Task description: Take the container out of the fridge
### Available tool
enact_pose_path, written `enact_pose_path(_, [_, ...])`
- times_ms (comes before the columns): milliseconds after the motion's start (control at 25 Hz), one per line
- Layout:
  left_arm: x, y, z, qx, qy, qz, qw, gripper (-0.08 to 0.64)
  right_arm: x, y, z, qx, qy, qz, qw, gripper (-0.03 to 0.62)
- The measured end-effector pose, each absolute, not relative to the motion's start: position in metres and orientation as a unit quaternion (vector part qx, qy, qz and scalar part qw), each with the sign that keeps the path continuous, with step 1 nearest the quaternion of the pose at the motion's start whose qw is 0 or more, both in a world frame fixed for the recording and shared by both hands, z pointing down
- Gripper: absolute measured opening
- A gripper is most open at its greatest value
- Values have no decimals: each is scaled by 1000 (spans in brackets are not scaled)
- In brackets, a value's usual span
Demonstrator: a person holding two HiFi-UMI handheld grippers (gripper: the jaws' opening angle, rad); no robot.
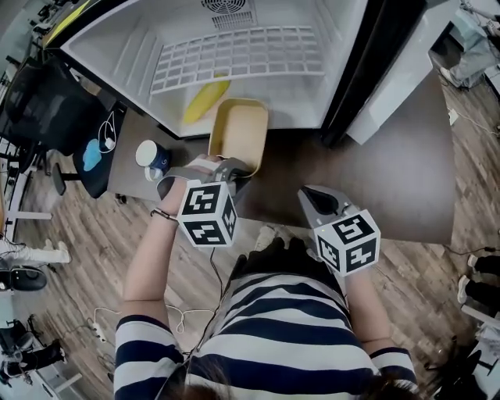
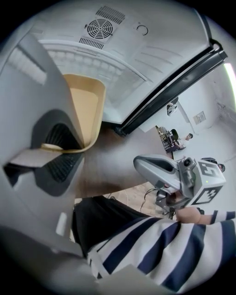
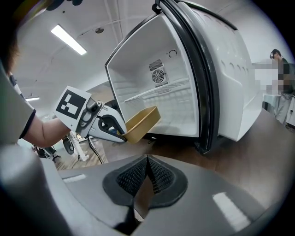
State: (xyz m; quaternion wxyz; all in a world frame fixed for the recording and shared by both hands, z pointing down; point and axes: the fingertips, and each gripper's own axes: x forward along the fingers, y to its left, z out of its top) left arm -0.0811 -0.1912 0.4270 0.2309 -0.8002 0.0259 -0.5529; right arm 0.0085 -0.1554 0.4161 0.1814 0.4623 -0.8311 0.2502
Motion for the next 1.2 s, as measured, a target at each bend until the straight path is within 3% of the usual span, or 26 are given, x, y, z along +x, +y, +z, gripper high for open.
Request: enact_pose_path(1200, [-110, -127, 460, -789, -7, -596, 146, 0, 11, -147, 420, 469, -830, 234, 191, -8])
